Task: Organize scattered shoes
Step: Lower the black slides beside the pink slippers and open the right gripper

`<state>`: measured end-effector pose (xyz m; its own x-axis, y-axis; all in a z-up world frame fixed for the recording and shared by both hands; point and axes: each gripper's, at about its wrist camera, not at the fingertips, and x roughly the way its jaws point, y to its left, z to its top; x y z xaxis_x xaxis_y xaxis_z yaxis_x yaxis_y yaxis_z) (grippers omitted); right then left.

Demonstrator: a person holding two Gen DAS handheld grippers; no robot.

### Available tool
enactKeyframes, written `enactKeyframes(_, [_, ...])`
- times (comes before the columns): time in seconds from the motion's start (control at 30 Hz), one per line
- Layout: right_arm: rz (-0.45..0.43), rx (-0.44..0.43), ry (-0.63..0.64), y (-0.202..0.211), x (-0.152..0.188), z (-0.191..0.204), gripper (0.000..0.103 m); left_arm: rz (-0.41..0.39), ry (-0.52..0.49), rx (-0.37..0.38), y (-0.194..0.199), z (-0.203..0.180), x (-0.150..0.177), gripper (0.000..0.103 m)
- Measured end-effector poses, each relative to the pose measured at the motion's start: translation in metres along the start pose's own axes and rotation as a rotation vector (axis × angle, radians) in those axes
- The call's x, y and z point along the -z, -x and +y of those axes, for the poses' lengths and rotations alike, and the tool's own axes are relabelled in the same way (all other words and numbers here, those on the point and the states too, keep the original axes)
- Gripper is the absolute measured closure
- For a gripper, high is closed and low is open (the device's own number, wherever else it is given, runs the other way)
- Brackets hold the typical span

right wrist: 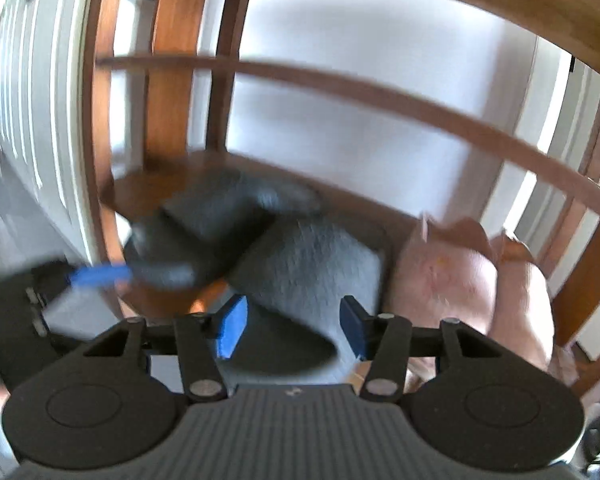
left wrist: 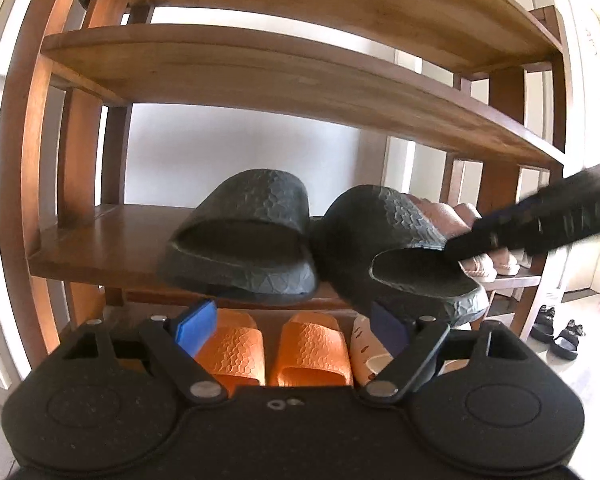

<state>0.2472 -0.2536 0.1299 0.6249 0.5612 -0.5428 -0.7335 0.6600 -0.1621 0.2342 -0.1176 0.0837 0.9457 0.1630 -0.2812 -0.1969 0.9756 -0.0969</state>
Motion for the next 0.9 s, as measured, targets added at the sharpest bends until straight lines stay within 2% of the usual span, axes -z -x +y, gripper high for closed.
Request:
enactKeyframes(0.13, [0.038, -0.03, -0.033, -0.013, 0.004, -0.005, 0.06, 0.007, -0.001, -0.004, -0.001, -0.003, 0.0, 0.019])
enactKeyframes(0.33, [0.027, 0.003, -0.003, -0.021, 0.007, -0.011, 0.06, 0.018, -0.012, 0.006, -0.007, -0.006, -0.003, 0.019])
enactKeyframes(0.53, [0.017, 0.022, -0.03, -0.046, -0.002, -0.017, 0.058, 0.032, -0.032, 0.003, -0.027, -0.007, -0.01, 0.019])
enactKeyframes(0.67, [0.012, 0.033, -0.05, -0.075, -0.013, -0.014, 0.057, 0.046, -0.058, -0.033, -0.051, -0.002, -0.018, 0.019])
enactKeyframes(0.73, [0.011, 0.037, -0.065, -0.089, -0.018, -0.013, 0.057, 0.046, -0.111, -0.069, -0.064, -0.001, -0.018, 0.019])
enactKeyframes(0.9, [-0.004, 0.052, -0.11, -0.11, -0.027, -0.02, 0.056, 0.034, -0.017, -0.094, -0.064, 0.015, -0.021, 0.019])
